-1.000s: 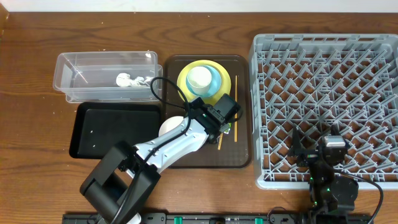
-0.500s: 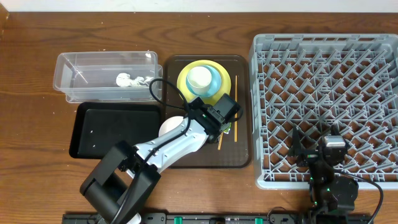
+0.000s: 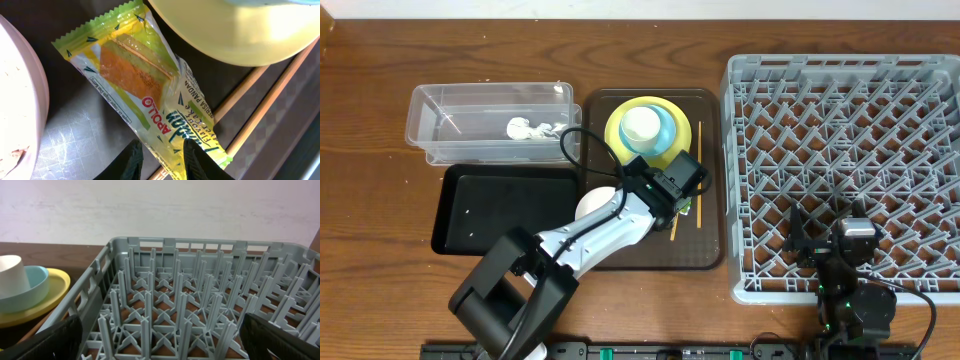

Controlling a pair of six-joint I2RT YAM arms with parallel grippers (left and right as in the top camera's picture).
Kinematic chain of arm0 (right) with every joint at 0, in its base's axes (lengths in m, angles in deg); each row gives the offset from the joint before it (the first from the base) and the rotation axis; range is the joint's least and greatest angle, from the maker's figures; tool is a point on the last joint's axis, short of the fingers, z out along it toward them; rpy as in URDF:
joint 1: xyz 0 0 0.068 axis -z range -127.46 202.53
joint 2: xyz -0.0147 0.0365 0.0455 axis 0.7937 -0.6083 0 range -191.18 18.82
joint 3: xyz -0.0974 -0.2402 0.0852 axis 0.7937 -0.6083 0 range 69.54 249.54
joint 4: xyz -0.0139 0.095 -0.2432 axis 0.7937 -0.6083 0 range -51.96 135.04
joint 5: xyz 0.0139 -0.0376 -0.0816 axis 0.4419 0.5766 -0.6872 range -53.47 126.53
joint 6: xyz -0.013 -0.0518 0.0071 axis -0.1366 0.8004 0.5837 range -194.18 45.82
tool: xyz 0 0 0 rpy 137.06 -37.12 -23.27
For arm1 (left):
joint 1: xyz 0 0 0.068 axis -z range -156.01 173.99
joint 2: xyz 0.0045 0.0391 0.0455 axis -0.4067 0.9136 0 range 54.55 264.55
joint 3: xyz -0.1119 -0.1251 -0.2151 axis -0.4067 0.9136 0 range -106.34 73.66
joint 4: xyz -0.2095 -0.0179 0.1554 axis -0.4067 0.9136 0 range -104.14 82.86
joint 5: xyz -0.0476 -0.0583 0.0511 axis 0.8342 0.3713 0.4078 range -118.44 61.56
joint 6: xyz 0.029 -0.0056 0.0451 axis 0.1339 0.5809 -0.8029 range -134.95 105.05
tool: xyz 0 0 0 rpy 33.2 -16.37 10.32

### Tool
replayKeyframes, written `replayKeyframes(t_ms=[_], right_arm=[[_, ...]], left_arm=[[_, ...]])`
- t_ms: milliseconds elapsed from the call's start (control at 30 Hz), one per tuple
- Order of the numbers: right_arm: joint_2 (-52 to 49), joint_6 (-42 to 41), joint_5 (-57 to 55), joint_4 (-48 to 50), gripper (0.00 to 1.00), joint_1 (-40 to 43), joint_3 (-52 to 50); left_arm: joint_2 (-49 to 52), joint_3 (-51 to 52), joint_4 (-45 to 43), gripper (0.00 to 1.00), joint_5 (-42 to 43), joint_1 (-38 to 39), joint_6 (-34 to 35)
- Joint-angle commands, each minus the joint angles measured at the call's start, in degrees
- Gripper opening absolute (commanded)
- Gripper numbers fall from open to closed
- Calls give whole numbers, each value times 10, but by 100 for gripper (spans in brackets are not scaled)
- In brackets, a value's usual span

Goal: Sort waste into correct bins and load items into the dishwasher rack
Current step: 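Lower the left gripper and pinch the cake wrapper's end, then lift the wrapper and carry it left toward the clear bin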

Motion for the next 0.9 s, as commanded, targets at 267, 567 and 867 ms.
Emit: replayKeyframes(t_ms=[267,567,867], right_arm=[[3,-6,4,-2,99,5,-1],[3,-6,4,-2,99,5,-1],[3,-6,4,-2,99,5,-1]], left_arm=[[35,7,-13,33,-21,38,3],[55,7,-30,32,-20,38,3],[55,7,-32,21,-20,38,3]])
